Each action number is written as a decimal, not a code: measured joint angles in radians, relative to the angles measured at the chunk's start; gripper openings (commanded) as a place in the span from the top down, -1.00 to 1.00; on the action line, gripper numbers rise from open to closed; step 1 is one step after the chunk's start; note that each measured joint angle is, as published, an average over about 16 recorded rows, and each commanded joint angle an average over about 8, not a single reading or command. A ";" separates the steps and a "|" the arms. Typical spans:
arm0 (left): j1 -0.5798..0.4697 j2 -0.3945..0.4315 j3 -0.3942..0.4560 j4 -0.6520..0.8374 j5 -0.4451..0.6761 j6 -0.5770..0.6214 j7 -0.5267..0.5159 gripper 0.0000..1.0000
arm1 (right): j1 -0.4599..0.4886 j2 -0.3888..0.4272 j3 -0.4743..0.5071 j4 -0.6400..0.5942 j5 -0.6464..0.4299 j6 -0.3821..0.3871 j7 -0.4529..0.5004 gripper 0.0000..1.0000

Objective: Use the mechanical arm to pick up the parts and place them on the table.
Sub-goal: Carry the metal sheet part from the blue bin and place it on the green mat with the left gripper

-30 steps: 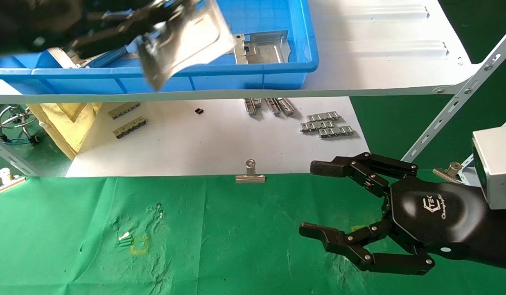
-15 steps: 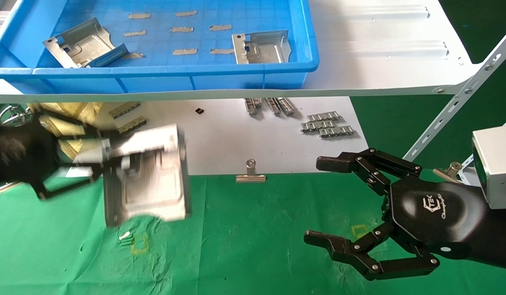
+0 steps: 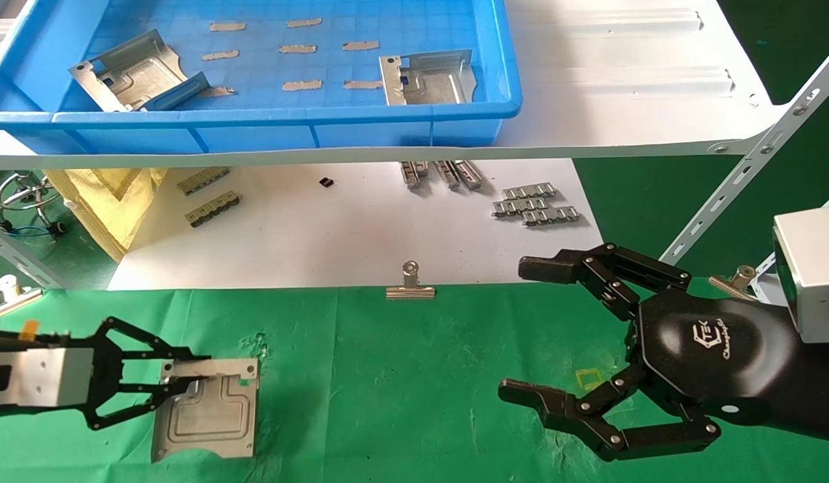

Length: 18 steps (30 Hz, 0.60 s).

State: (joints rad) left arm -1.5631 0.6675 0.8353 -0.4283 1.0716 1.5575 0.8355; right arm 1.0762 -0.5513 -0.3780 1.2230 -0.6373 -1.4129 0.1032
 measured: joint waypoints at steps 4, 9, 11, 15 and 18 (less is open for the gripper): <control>-0.004 0.032 0.012 0.075 0.016 -0.003 0.047 0.12 | 0.000 0.000 0.000 0.000 0.000 0.000 0.000 -1.00; -0.014 0.066 0.023 0.143 0.029 -0.002 0.097 -1.00 | 0.000 0.000 0.000 0.000 0.000 0.000 0.000 -1.00; -0.018 0.078 0.026 0.165 0.032 -0.002 0.114 -1.00 | 0.000 0.000 0.000 0.000 0.000 0.000 0.000 -1.00; -0.029 0.096 0.030 0.202 0.036 0.002 0.139 -1.00 | 0.000 0.000 0.000 0.000 0.000 0.000 0.000 -1.00; -0.039 0.103 0.033 0.222 0.035 0.008 0.145 -1.00 | 0.000 0.000 0.000 0.000 0.000 0.000 0.000 -1.00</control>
State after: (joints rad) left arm -1.6018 0.7705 0.8683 -0.2063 1.1069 1.5659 0.9809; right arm 1.0762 -0.5513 -0.3780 1.2230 -0.6373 -1.4128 0.1032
